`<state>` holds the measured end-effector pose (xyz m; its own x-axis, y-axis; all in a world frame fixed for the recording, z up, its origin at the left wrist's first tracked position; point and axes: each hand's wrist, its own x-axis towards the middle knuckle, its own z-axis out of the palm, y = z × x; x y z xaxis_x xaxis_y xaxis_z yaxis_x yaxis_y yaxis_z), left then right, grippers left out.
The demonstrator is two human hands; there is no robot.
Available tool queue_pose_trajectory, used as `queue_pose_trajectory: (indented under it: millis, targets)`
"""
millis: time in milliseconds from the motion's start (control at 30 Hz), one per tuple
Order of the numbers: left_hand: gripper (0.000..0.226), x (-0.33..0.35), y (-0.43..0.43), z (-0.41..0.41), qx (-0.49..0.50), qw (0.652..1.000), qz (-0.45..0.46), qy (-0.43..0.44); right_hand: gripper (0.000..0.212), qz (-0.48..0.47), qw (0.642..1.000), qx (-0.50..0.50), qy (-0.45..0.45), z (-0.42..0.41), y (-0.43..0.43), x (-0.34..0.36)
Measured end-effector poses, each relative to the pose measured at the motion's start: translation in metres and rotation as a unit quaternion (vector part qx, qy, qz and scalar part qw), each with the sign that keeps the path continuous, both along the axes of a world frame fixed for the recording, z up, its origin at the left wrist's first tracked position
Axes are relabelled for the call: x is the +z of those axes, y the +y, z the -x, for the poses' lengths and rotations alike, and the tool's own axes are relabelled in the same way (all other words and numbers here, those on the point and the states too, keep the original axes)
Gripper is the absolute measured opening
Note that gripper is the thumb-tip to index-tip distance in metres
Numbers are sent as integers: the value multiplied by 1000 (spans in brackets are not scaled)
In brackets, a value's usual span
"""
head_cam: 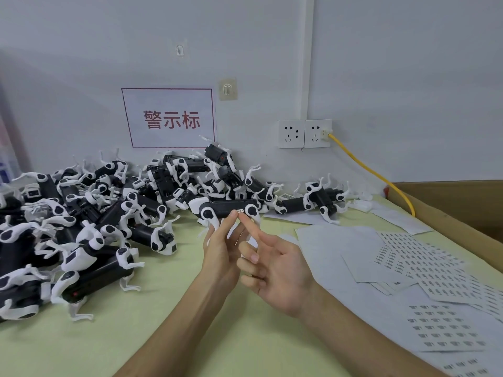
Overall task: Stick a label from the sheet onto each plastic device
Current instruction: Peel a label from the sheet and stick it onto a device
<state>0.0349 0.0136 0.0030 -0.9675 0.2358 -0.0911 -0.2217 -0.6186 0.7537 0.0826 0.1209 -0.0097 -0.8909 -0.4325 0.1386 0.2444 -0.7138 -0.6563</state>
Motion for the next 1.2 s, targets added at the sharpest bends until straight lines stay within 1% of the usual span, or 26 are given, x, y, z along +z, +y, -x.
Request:
queue_pose_trajectory:
  millis: [100,200,233,367,500,833,1000,1200]
  targets:
    - [106,0,0,1,13,1000,-4,3,56,-6,1000,-2,0,0,0,0]
    - [100,-1,-1,1,24,1000,-8,-1,55,-12,1000,-1,4,0,0,0]
    - [93,-2,-1,2,27,1000,-9,-4,55,-14,1000,0,6,0,0,-1]
    - [53,-3,-1,3,51,999,-10,-6,53,-16,1000,4,8,0,0,-1]
    - [37,-3,0,5,67,998,12,-18,50,-22,1000,7,5,1,0,-1]
    - [27,-2,-1,4,94,995,23,-22,51,-32,999,16,4,3,-1,-5]
    - [29,-4,-1,6,91,995,32,-20,51,-28,999,19,6,4,0,-6]
    - [27,-5,0,8,119,992,25,-29,53,-21,1000,17,6,4,0,-5]
